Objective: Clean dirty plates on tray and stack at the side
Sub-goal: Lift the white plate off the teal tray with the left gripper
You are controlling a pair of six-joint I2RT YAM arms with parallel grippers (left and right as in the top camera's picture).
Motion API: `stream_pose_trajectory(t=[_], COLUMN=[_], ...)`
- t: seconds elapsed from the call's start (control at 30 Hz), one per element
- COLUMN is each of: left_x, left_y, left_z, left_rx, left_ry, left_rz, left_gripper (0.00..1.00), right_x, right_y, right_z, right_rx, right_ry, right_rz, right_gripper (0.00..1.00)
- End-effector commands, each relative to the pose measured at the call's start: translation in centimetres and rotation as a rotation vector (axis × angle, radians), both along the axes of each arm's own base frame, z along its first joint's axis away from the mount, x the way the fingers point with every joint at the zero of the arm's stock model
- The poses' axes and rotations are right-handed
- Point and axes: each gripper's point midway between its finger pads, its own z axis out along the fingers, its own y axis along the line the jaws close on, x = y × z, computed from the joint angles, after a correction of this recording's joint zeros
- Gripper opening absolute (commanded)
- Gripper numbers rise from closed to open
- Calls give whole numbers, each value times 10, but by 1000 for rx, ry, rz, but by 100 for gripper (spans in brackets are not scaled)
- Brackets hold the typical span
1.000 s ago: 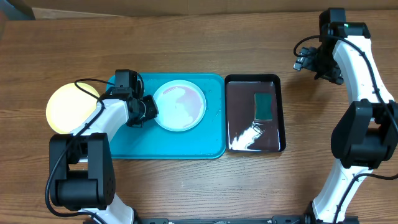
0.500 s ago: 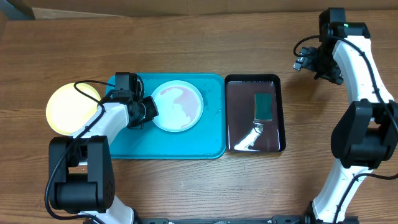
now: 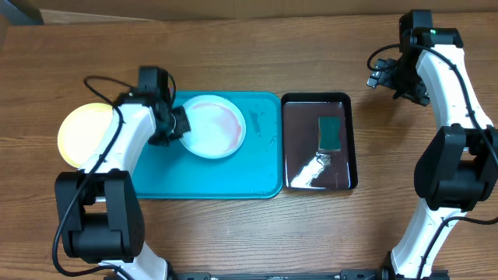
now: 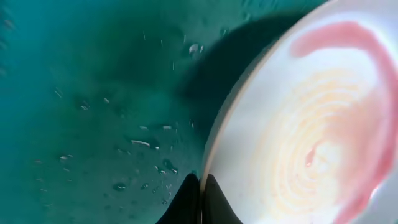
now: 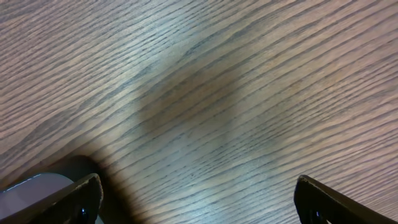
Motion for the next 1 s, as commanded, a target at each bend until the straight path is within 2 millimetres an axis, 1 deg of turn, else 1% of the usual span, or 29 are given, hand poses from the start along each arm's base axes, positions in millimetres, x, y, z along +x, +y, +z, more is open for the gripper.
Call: stream_pose_trajectory(t=[0.0,0.17,0.3,0.37,0.47,0.5,0.6,0.73,0.8,0.97], left_x=[20,35,45,50,53,54,53,43,36,22], left_y=[4,2,-12,-25,-52,-66,-88,-127,-144,-173], left_z=[23,53,77,87,102,111,122,131,135,156], left_rx=[35,35,33,30,39,76,169,276,341,560], left_ry=[-51,-96,-139,-161,-196,-217,-251,-294,-321,-428], left_rz=[-29,-31,-64,-92,-153,-186,-236,-327,-363,-413], left_gripper=[4,4,4,4,4,4,4,4,4,4], right_x=[4,4,4,4,4,4,4,4,4,4], right_y=[-3,-3,-3,-3,-3,-3,-3,-3,-3,-3], right_z=[16,16,16,16,16,16,16,16,16,16], right_rx=[-10,-10,-10,-10,-10,-10,-10,-10,-10,-10], right_ry=[-45,-45,-45,-44,-45,-45,-44,-45,-44,-44], right_rz=[-9,-9,-9,-9,-9,-9,-9,-9,-9,-9], right_gripper=[100,100,100,100,100,100,100,100,100,100])
